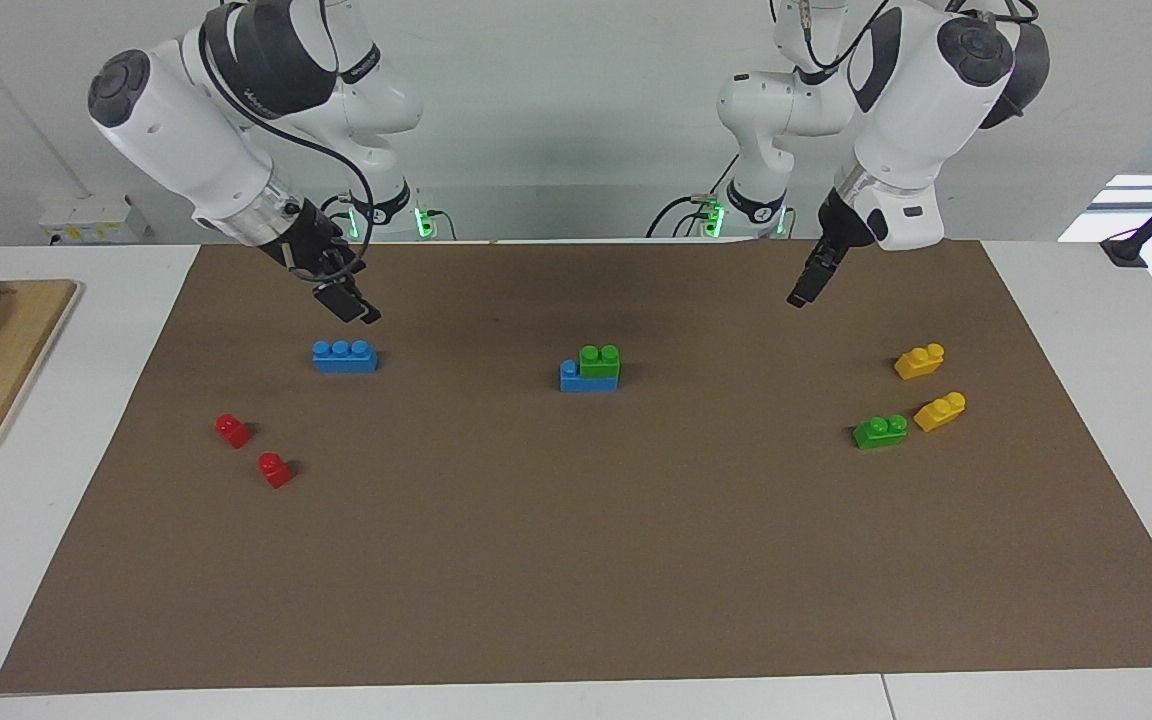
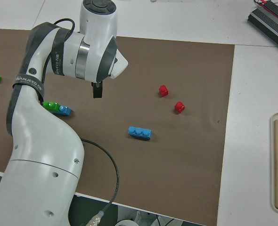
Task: Remove green block with left arm and hold with right
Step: 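Move the left gripper toward the green-blue brick while the right gripper approaches it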
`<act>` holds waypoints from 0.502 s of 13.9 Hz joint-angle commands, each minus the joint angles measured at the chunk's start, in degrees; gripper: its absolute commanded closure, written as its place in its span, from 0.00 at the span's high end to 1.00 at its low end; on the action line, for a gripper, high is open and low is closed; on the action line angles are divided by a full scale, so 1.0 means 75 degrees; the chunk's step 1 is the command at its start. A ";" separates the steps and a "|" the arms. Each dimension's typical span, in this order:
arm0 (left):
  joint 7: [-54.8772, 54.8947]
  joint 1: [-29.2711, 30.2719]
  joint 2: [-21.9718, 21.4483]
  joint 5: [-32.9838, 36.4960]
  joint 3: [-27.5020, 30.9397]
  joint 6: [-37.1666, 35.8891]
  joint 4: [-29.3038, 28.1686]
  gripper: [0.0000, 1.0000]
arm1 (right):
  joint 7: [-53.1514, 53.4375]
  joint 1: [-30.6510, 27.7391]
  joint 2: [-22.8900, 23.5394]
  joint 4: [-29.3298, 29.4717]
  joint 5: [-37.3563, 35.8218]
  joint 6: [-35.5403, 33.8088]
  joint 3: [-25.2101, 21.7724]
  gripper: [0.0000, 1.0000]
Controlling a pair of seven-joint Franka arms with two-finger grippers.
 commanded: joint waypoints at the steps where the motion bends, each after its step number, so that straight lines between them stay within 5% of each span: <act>1: -0.1682 -0.0244 -0.0309 -0.0068 0.0037 -0.0052 -0.0270 1.00 | 0.1006 0.0493 0.0315 -0.0211 0.0157 0.0752 0.0029 0.98; 4: -0.2468 -0.0876 -0.0228 -0.0080 -0.0080 -0.0123 -0.0024 1.00 | 0.1171 0.0610 0.0701 -0.0200 0.0728 0.0988 0.0029 0.99; 7: -0.3501 -0.0936 -0.0309 -0.0092 -0.0115 0.0881 -0.0455 1.00 | 0.2037 0.0751 0.0867 -0.0363 0.0825 0.1573 0.0029 0.99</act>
